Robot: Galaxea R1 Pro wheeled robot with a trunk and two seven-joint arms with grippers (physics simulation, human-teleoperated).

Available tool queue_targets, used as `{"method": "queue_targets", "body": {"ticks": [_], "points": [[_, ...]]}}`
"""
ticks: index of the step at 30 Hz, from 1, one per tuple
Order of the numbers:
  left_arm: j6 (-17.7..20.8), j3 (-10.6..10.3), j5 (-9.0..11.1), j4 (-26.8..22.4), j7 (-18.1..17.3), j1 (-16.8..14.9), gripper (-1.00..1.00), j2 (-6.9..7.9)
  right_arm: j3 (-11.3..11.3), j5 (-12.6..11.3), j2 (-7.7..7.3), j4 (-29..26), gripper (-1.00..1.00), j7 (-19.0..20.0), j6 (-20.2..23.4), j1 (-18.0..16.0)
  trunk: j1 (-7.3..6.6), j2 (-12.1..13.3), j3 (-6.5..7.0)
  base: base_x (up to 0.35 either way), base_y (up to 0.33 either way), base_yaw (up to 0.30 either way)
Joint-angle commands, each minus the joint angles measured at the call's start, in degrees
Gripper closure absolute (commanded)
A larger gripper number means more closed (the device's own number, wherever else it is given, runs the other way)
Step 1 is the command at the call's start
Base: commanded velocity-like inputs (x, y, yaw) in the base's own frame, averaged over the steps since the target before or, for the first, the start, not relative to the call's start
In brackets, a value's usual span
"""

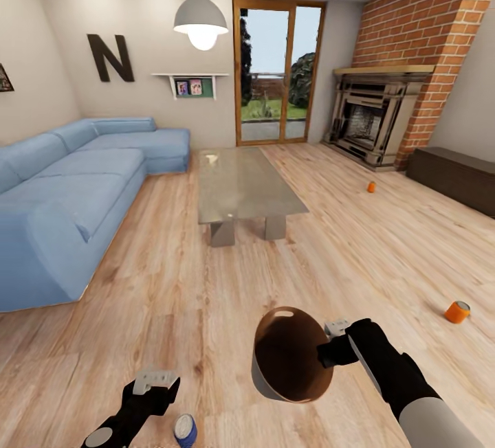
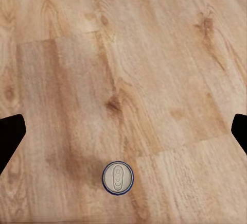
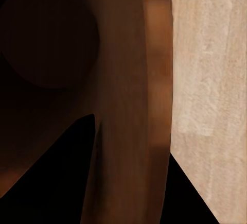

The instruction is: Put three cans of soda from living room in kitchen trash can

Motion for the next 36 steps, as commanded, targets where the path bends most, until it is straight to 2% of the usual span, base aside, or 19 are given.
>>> {"method": "queue_targets", "body": {"ticks": [1, 12, 18, 21, 22, 25, 27, 29, 30, 33, 36], "points": [[0.0, 0.0, 0.0, 0.0, 0.0, 0.0, -1.00, 0.01, 0.0, -1.4, 0.02, 0.0, 1.00, 0.1, 0.3, 0.0, 0.00, 0.0, 0.01, 0.000, 0.000, 0.243], [0.0, 0.0, -0.1, 0.0, 0.0, 0.0, -1.00, -0.01, 0.0, -1.4, 0.02, 0.0, 1.00, 0.2, 0.3, 0.0, 0.00, 0.0, 0.01, 0.000, 0.000, 0.131], [0.9, 0.0, -0.1, 0.3, -0.1, 0.0, -1.00, -0.02, -1.0, -1.6, -0.78, 0.0, 1.00, 0.4, 0.3, -0.6, 0.00, 0.0, 0.01, 0.000, 0.000, 0.006], [6.2, -0.1, 0.5, -0.3, -0.2, -0.4, -1.00, 0.18, -2.2, -1.6, -1.14, 0.0, 1.00, 0.5, 0.9, -2.2, 0.00, 0.0, 0.01, 0.000, 0.000, 0.001], [8.3, -0.1, 0.6, -0.7, -0.4, -1.2, -1.00, 0.48, -2.4, -1.6, -1.51, 0.0, 1.00, 0.6, 1.1, -3.1, 0.00, 0.0, 0.01, 0.000, 0.000, 0.000], [11.6, -0.1, 0.7, -1.2, -1.6, -3.9, -1.00, 0.83, -2.7, -1.7, -2.94, 0.1, 1.00, 0.7, 2.3, -5.1, 0.00, 0.0, 0.01, 0.000, 0.000, 0.000], [17.5, -0.2, 0.8, -1.4, -2.3, -8.3, -1.00, 0.98, -2.8, -1.7, -3.98, 0.1, 1.00, 0.8, 5.3, -7.7, 0.00, 0.0, 0.01, 0.000, 0.000, 0.000], [21.7, -0.2, 0.8, -1.8, -2.4, -11.3, -1.00, 1.05, -2.9, -1.6, -4.28, 0.1, 1.00, 0.8, 6.3, -9.1, 0.00, 0.0, 0.01, 0.000, 0.000, 0.000], [25.2, -0.2, 0.8, -2.1, -2.6, -14.1, -1.00, 1.09, -2.8, -1.6, -4.48, 0.1, 1.00, 0.9, 6.3, -10.5, 0.00, 0.0, 0.01, 0.000, 0.000, 0.000], [30.5, -0.1, 0.5, -2.2, -2.8, -19.6, -1.00, 1.10, -2.8, -1.6, -4.76, 0.4, 1.00, 1.0, 6.3, -13.7, 0.00, 0.0, 0.01, 0.000, 0.000, 0.000], [32.4, -0.2, 0.3, -0.5, -2.7, -21.9, -1.00, 0.88, -2.8, -1.6, -4.86, 1.2, 1.00, 0.9, 6.3, -16.1, 0.00, 0.0, 0.01, 0.000, 0.000, 0.000]]}}
